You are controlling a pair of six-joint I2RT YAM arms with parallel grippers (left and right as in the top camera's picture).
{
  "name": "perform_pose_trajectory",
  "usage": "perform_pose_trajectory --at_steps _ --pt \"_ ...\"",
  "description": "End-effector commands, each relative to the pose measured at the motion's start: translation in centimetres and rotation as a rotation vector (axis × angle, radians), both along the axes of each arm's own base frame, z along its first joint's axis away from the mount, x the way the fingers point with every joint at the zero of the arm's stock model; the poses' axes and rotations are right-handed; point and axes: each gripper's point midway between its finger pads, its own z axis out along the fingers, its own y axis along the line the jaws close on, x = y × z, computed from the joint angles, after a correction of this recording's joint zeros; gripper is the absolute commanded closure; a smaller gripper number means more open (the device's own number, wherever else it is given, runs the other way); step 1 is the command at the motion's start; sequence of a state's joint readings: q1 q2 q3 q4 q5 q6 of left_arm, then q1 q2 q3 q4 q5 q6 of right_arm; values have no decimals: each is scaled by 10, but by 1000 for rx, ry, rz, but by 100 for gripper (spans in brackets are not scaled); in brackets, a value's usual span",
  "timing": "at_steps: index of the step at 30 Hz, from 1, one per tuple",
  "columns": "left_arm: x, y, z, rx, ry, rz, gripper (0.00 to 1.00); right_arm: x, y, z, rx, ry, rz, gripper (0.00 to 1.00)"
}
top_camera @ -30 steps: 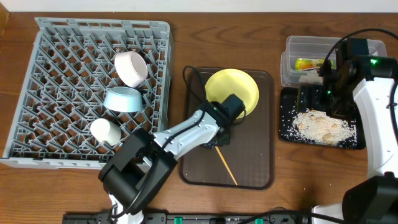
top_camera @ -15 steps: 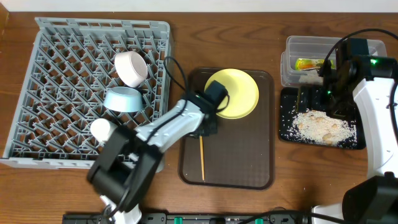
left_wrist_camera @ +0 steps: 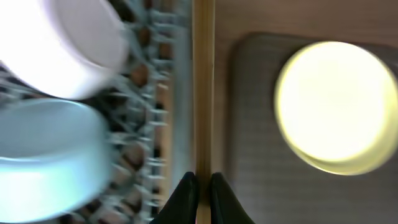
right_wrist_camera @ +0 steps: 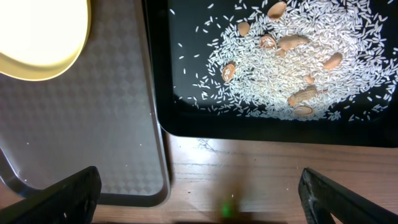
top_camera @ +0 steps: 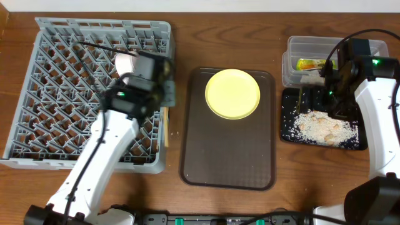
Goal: Sort waste into correct bins and load items into the dishwasher
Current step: 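Insert the second chopstick into the rack with the left gripper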
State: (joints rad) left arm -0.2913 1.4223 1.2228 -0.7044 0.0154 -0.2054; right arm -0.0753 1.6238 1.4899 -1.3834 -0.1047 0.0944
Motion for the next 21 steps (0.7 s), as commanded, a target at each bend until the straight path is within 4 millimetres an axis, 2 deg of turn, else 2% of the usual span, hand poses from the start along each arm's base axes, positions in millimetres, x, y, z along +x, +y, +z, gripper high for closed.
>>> perform_pose_trajectory --at_steps 1,4,9,16,18,19,21 --pt "10 24 3 101 -30 -76 92 3 2 10 6 -34 -1 1" --pt "16 37 3 109 -38 -60 92 3 2 10 6 -34 -1 1" --pt "23 39 0 110 -45 -60 92 3 2 10 6 -34 -1 1" --pt "35 37 -31 119 15 -63 92 3 3 10 6 -34 0 1" --pt "38 37 -37 120 24 -63 83 3 3 10 6 -34 0 1" --pt "39 37 -38 120 23 -63 73 3 3 10 6 -34 0 1" --pt "41 35 -35 117 7 -65 62 3 3 10 6 -34 0 1"
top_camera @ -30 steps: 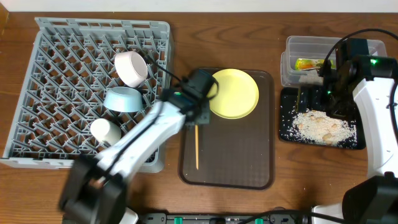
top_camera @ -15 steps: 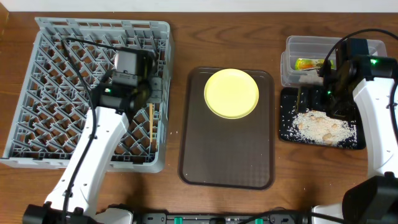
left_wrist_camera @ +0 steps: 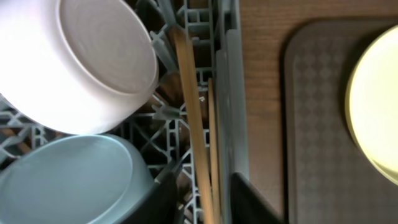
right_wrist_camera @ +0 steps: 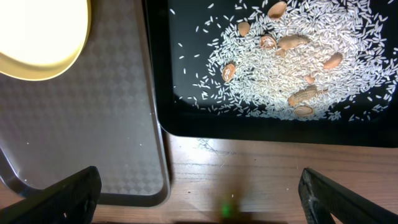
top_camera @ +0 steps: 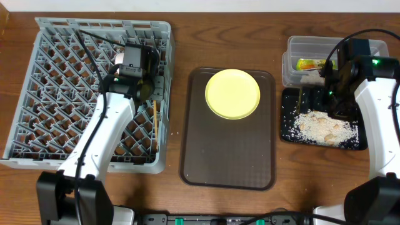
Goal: Sort waste into correct bins and load items into the dishwasher
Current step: 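Insert the second chopstick into the rack with the left gripper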
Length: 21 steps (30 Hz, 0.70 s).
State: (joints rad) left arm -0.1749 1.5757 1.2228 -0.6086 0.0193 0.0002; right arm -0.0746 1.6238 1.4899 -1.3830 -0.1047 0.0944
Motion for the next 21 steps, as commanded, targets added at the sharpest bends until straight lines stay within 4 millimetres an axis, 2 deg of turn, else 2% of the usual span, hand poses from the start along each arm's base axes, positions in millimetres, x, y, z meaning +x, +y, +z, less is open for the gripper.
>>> perform_pose_trajectory --at_steps 1,2,7,9,13,15,18,21 --pt "6 -1 11 -2 -38 -6 53 3 2 10 6 -34 -1 1" --pt "6 -4 18 -6 -54 -12 47 3 2 10 6 -34 -1 1" --pt "-7 -20 52 -27 -131 -60 36 3 2 10 6 -34 -1 1" --pt "-13 -31 71 -78 -173 -80 37 3 2 10 6 -34 -1 1" --pt "-20 -40 98 -146 -207 -49 47 3 2 10 6 -33 -1 1" --pt "-19 -48 116 -163 -205 -47 48 3 2 10 6 -33 -1 1" --pt "-11 -57 131 -166 -210 -63 48 3 2 10 6 -33 -1 1" --pt "-3 -59 135 -158 -200 -61 48 2 2 10 6 -32 -1 1"
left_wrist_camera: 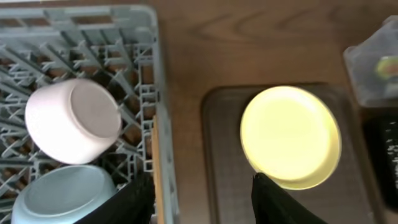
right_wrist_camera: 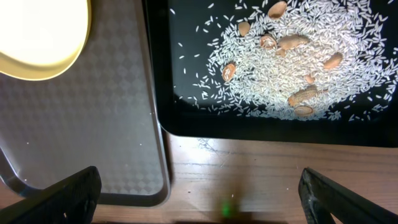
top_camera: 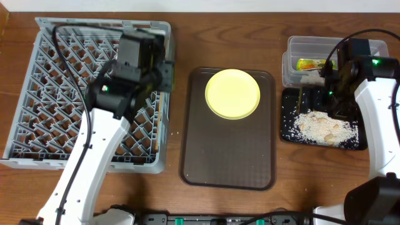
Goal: Sort waste into correct bins and load items into the dishwasher
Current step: 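Insert the second chopstick into the rack with the left gripper, then grasp the yellow plate edge with the left gripper and lift it upright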
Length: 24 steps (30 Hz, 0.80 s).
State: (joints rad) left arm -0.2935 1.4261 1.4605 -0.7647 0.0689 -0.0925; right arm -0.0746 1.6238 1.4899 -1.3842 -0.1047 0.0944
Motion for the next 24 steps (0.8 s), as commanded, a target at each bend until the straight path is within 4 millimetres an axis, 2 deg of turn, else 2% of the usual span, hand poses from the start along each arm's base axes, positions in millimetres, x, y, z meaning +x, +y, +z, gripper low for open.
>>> perform_pose_trajectory --at_steps 1,3,10,12,17,19,22,24 --pt "13 -7 5 -11 13 10 48 2 2 10 7 -31 -1 1" --pt "16 -11 -3 -14 40 1 48 2 2 10 7 -30 -1 1" --pt "15 -64 -40 23 102 -193 48 2 2 10 6 -29 -1 1" --pt "16 -84 -49 32 102 -243 44 0 0 9 -6 -22 -3 1" --pt "17 -143 -75 55 76 -381 43 -7 -16 8 -79 13 -74 1" --pt "15 -167 -94 74 78 -434 43 -10 -22 8 -81 23 -97 1" --pt "9 -192 -118 104 88 -505 42 -11 -27 8 -81 26 -115 1" --pt "4 -208 -138 122 106 -542 36 -12 -30 8 -80 27 -127 1"
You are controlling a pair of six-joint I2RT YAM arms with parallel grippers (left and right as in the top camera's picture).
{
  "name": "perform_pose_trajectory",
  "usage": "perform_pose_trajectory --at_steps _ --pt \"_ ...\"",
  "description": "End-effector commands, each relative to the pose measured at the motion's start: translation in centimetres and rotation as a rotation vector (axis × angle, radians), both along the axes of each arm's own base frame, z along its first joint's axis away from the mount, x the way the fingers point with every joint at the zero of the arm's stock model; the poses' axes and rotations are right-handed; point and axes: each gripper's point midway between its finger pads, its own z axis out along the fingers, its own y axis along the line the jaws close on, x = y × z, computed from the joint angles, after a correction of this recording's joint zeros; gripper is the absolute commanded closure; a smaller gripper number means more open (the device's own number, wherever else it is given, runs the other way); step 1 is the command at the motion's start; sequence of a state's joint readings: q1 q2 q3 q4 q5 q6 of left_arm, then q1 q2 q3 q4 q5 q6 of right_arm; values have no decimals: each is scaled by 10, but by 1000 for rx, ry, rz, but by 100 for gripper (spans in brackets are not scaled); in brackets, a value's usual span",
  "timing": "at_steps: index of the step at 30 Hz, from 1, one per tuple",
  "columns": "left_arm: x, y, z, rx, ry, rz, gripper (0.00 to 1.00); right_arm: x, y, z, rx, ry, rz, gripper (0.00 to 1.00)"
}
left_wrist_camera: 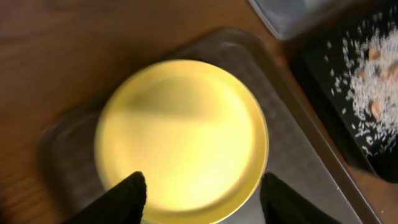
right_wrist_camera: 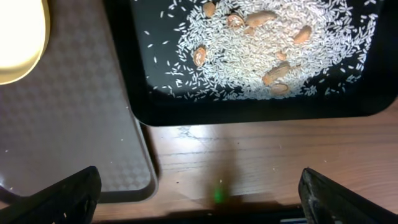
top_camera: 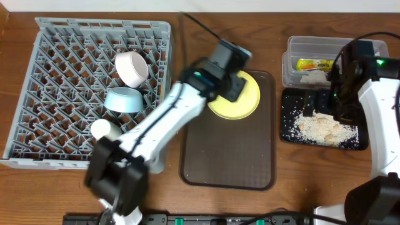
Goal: Sort waste into correct bins and load items into the dishwasher
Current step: 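Grasp the yellow plate edge with the left gripper and lift it upright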
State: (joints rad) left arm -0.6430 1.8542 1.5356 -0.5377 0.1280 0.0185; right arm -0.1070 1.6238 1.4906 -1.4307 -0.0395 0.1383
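Note:
A yellow plate point(top_camera: 249, 99) lies at the far end of the brown tray point(top_camera: 228, 150). My left gripper point(top_camera: 226, 75) hovers over it, open; in the left wrist view the gripper point(left_wrist_camera: 202, 190) has one finger at each side of the near rim of the plate point(left_wrist_camera: 180, 130), with nothing held. The grey dish rack point(top_camera: 56, 125) holds a white cup point(top_camera: 131, 67) and a pale blue bowl point(top_camera: 124, 100). My right gripper point(right_wrist_camera: 199, 193) is open above the wood beside the black tray of rice and peanuts point(right_wrist_camera: 261, 56).
A clear container point(top_camera: 312, 62) with a yellow wrapper stands at the back right, behind the black tray point(top_camera: 322, 128). A small white item point(top_camera: 101, 129) sits in the rack. My left arm stretches across the rack's right edge.
My left gripper was above the rack's right edge; it is now over the yellow plate, still open. The right gripper has shifted slightly, so the black tray sits further left in its view.
My left gripper was first shut on a chopstick at the rack's right edge. It then stood open with the chopsticks lying in the rack, then higher above the rack's edge. Now it is over the plate. The right gripper stayed open by the black tray.

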Motion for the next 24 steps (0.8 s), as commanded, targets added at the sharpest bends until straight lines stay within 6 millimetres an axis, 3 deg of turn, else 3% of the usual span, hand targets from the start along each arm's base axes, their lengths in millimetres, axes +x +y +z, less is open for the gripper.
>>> perform_pose_trajectory --at_steps 1,6,10,17,24 --pt "-7 -26 -30 47 10 -82 36 1 -11 9 -24 -28 -48 1" --pt "-24 -48 -79 103 76 -138 36 1 -11 9 -23 -28 -47 1" --pt "-37 -56 -105 153 99 -204 36 1 -11 9 -23 -28 -47 1" --pt "-37 -49 -135 308 52 -200 41 1 -11 9 -23 -29 -47 1" --pt "-38 -37 -152 397 34 -177 65 1 -10 9 -18 -29 -46 1"
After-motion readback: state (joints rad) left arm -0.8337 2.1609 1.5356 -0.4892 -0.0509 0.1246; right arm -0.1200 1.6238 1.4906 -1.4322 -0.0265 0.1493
